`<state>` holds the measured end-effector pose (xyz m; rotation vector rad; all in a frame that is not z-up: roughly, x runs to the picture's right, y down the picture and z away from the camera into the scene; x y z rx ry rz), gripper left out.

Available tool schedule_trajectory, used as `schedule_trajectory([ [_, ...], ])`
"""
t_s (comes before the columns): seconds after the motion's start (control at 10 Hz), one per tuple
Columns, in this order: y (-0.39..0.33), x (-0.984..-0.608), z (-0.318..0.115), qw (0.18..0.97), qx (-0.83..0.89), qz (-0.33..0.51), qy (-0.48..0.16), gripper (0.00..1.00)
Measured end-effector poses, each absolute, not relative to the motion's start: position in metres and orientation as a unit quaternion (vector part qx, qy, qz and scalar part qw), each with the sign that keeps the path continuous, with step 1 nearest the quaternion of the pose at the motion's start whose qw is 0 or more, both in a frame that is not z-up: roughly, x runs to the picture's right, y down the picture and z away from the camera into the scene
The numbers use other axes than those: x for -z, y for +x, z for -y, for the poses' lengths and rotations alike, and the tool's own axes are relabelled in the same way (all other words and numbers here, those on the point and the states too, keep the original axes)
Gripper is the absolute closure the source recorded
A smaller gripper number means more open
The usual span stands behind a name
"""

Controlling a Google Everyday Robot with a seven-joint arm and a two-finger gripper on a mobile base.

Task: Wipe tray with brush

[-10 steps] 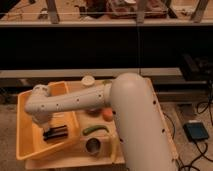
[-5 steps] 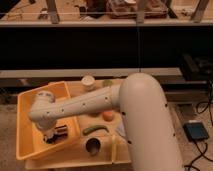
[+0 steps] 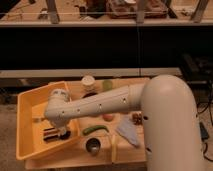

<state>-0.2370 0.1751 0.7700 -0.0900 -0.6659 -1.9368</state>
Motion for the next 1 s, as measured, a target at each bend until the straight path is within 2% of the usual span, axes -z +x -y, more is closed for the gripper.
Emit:
schedule_trajectory([
  [0.5, -0.279, -0.811, -0.131, 0.494, 0.824, 0.277, -0.026, 0.9],
  [0.8, -0.318, -0.817, -0.13, 0.47, 0.833, 0.29, -0.019, 0.9],
  [1.0, -0.335, -0.812, -0.146, 0.452, 0.838, 0.305, -0.015, 0.9],
])
